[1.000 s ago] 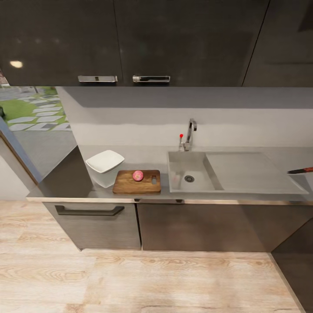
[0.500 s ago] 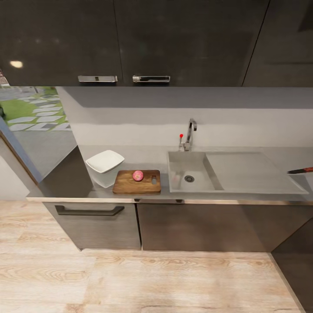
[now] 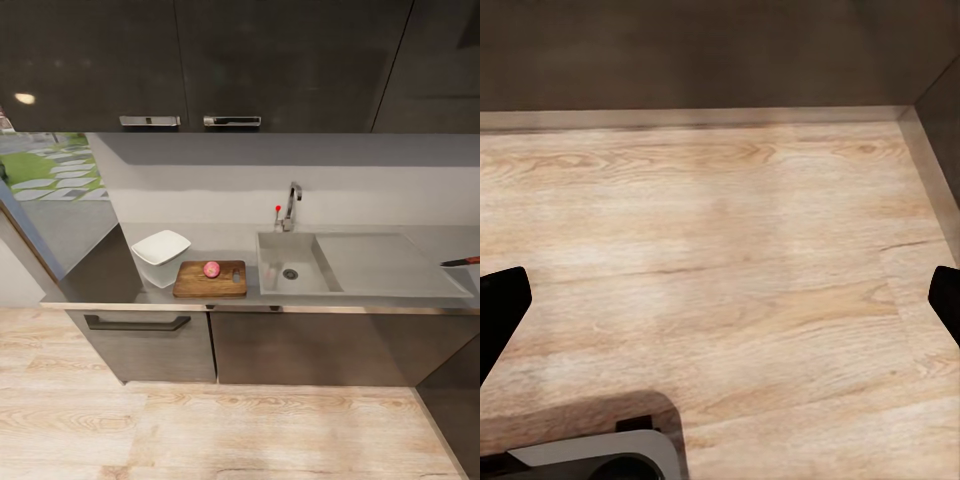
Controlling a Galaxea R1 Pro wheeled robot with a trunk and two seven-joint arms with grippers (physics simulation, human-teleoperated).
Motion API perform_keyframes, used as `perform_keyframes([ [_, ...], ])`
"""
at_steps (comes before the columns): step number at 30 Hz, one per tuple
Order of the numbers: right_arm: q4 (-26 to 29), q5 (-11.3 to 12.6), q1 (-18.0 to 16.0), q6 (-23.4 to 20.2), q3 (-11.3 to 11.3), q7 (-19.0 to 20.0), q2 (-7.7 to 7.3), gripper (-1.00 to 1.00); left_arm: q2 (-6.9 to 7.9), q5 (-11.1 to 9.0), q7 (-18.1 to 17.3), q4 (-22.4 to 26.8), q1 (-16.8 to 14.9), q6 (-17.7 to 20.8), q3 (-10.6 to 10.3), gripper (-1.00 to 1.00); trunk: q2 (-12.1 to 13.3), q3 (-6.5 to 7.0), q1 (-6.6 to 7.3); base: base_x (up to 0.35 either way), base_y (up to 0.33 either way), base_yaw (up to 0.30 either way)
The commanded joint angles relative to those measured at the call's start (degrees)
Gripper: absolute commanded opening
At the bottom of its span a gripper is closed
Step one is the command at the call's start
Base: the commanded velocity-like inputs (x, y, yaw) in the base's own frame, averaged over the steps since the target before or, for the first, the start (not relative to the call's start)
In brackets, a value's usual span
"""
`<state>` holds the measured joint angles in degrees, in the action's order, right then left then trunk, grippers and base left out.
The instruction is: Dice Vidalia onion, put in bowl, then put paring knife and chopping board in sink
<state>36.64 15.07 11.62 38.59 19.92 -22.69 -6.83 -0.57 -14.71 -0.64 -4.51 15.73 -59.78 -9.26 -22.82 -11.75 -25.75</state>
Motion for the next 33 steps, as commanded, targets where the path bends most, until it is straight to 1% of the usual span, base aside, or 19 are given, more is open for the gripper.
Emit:
perform_keyframes([
  [1,0.11,0.31,-0.01,0.08,0.47,-0.51,-0.08,1.0,-0.01,-0.49,-0.01,-0.04,0.09,-0.22,-0.52,1.0,-0.1,-0.08,-0.04,0.0,0.0,0.0],
  [6,0.1,0.31,-0.01,0.08,0.47,-0.51,-0.03,1.0,-0.87,-0.44,0.18,0.56,0.45,-0.22,-0.17,1.0,-0.1,-0.08,-0.04,0.0,0.0,0.0],
  [8,0.1,0.31,-0.01,0.08,0.47,-0.51,-0.03,1.0,-0.92,-0.35,0.16,3.27,0.4,4.23,-0.13,1.0,-0.1,-0.08,-0.04,0.0,0.0,0.0],
  [9,0.1,0.31,-0.01,0.08,0.47,-0.51,-0.03,1.0,-0.89,-0.32,0.17,4.61,0.39,5.37,-0.14,1.0,-0.1,-0.08,-0.04,0.0,0.0,0.0],
  [11,0.1,0.31,-0.01,0.06,0.47,-0.51,-0.03,1.0,-0.58,-0.28,0.25,9.77,0.38,8.43,-0.14,1.0,-0.1,-0.08,-0.04,0.0,0.0,0.0],
  [12,0.1,0.31,-0.01,0.04,0.47,-0.5,-0.03,1.0,-0.24,-0.26,0.52,13.8,0.37,10.27,-0.14,1.0,-0.1,-0.08,-0.04,0.0,0.0,0.0],
  [13,0.1,0.31,-0.01,0.03,0.47,-0.48,-0.03,1.0,-0.04,-0.25,0.77,15.93,0.39,11.23,-0.14,1.0,-0.1,-0.08,-0.04,0.0,0.0,0.0],
  [14,0.1,0.31,-0.01,0.0,0.47,-0.49,-0.03,1.0,0.26,-0.21,1.54,20.42,0.41,13.32,-0.17,1.0,-0.1,-0.08,-0.04,0.0,0.0,0.0],
  [15,0.1,0.31,-0.01,-0.02,0.47,-0.5,-0.03,1.0,0.37,-0.2,2.08,22.75,0.41,14.51,-0.2,1.0,-0.1,-0.08,-0.04,0.0,0.0,0.0],
  [17,0.08,0.31,-0.01,-0.1,0.47,-0.5,-0.03,1.0,1.02,-0.08,5.02,32.97,0.43,20.11,-0.35,1.0,-0.1,-0.08,-0.04,0.0,0.0,0.0],
  [19,0.09,0.31,-0.01,-0.15,0.47,-0.5,-0.03,1.0,2.38,-0.01,7.75,44.3,0.48,26.64,-0.53,1.0,-0.1,-0.08,-0.04,0.0,0.0,0.0],
  [20,0.09,0.31,-0.01,-0.16,0.47,-0.5,-0.03,1.0,2.74,0.0,8.19,46.99,0.49,28.26,-0.56,1.0,-0.1,-0.08,-0.04,0.0,0.0,0.0],
  [22,0.1,0.31,-0.01,-0.18,0.47,-0.51,-0.03,1.0,4.34,-0.05,9.37,55.94,0.52,35.32,-0.63,1.0,-0.1,-0.08,-0.04,0.0,0.0,0.0],
  [24,0.1,0.31,-0.01,-0.18,0.47,-0.49,-0.03,1.0,4.95,-0.12,9.61,57.65,0.53,37.93,-0.65,1.0,-0.1,-0.08,-0.04,0.0,0.0,0.0],
  [26,0.13,0.33,-0.01,-0.15,0.47,-0.5,-0.03,1.0,5.24,-0.17,9.64,57.85,0.53,39.24,-0.71,1.0,-0.1,-0.08,-0.04,0.0,0.0,0.0],
  [27,0.15,0.33,-0.01,-0.06,0.47,-0.5,0.01,1.0,5.14,-0.18,9.63,57.39,0.53,39.79,-1.14,1.0,-0.1,-0.08,-0.04,0.0,0.0,0.0],
  [29,0.17,0.34,-0.01,0.07,0.47,-0.5,0.09,1.0,4.71,-0.15,9.61,55.88,0.53,40.35,-3.23,1.0,-0.1,-0.08,-0.04,0.0,0.0,0.0],
  [31,0.18,0.37,-0.01,0.13,0.47,-0.5,0.12,1.0,4.55,-0.19,9.59,54.31,0.53,40.46,-4.64,1.0,-0.1,-0.08,-0.04,0.0,0.0,0.0],
  [33,0.18,0.38,-0.01,0.17,0.47,-0.51,0.16,1.0,4.46,-0.21,9.59,52.65,0.52,40.47,-5.29,1.0,-0.1,-0.08,-0.04,0.0,0.0,0.0],
])
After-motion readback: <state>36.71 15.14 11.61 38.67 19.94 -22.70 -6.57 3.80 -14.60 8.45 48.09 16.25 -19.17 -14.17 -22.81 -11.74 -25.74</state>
